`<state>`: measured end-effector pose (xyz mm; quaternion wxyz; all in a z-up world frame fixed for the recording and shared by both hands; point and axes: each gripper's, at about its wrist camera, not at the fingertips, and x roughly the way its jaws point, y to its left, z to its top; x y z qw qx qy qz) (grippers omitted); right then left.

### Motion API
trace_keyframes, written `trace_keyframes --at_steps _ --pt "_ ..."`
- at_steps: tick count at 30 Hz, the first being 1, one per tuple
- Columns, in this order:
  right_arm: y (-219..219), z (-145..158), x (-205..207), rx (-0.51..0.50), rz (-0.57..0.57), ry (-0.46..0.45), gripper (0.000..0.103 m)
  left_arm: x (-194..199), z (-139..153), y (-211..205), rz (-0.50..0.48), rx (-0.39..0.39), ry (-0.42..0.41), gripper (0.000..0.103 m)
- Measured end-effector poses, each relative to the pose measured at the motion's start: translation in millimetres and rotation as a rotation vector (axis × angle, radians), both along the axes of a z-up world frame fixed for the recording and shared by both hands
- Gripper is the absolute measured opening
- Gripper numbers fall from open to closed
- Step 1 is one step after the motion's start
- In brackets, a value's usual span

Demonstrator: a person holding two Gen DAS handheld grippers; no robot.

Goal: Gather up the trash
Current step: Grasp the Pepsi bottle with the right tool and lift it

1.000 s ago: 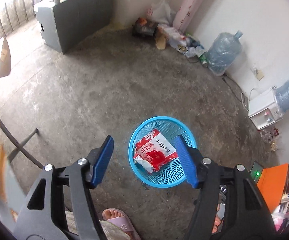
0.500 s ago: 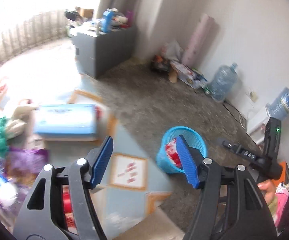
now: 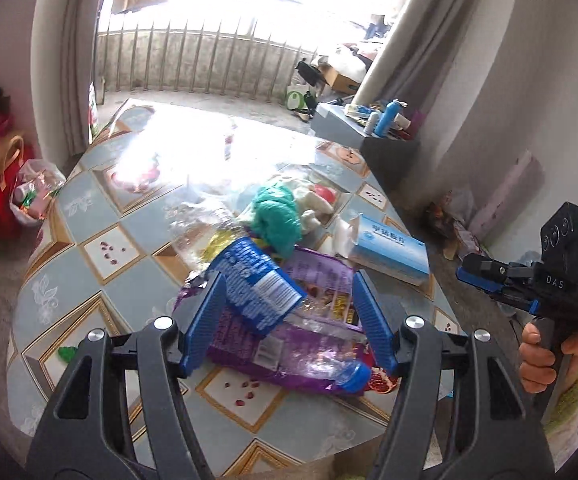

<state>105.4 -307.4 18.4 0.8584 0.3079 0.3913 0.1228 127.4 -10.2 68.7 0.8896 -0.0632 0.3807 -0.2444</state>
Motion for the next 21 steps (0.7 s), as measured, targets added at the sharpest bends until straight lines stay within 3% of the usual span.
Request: trace_keyframes --at_steps 6,8,14,21 --pt "79 -17 69 0.029 0.208 0.111 0.056 15 -32 21 0.029 -0.053 0.084 0.045" --pt "94 -27 87 0.041 0.256 0.149 0.056 20 -42 26 0.031 -0.067 0.105 0.036" --pt "118 -50 115 0.020 0.305 0.239 0.056 40 -70 28 0.006 -0.080 0.175 0.015" --pt "128 -67 125 0.034 0.344 0.288 0.056 46 -84 19 -0.023 -0.079 0.210 0.005"
